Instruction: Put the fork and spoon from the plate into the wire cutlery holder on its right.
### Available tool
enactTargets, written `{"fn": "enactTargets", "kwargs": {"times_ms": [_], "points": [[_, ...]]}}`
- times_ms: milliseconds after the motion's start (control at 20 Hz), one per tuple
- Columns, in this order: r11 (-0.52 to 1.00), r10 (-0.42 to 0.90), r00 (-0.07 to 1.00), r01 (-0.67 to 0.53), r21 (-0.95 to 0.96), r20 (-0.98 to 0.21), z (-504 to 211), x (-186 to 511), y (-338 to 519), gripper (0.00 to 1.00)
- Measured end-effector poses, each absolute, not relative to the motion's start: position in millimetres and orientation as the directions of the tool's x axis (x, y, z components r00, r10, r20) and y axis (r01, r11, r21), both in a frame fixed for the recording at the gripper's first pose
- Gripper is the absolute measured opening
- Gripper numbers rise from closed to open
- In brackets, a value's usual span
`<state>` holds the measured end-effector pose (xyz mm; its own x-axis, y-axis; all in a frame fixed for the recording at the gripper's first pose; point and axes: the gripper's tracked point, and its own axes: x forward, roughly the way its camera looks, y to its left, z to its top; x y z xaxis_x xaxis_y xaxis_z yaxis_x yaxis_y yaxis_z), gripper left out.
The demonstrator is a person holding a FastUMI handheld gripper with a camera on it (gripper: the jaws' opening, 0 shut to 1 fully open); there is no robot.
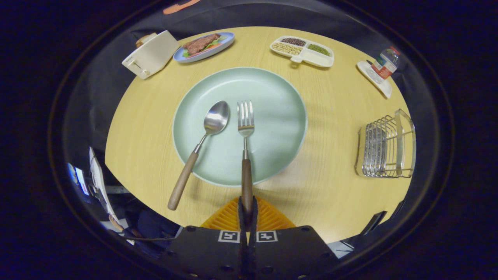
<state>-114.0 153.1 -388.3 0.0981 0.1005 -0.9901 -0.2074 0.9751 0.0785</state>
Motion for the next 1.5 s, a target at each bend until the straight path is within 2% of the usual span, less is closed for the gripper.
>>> {"fn": "enactTargets", "kwargs": {"times_ms": [450, 700, 1050, 1500], "points": [[0.969, 0.176, 0.135, -0.197, 0.147, -0.975, -350.3, -106.5, 150.7, 0.00], [0.959, 0.223, 0.185, -0.219, 0.181, -0.957, -306.7, -98.7, 146.8, 0.00], [0.954, 0.276, 0.259, -0.193, 0.230, -0.926, -245.9, -77.9, 117.6, 0.00], [0.982, 0.189, 0.289, -0.047, 0.184, -0.938, -229.1, -66.4, 5.9, 0.00]]}}
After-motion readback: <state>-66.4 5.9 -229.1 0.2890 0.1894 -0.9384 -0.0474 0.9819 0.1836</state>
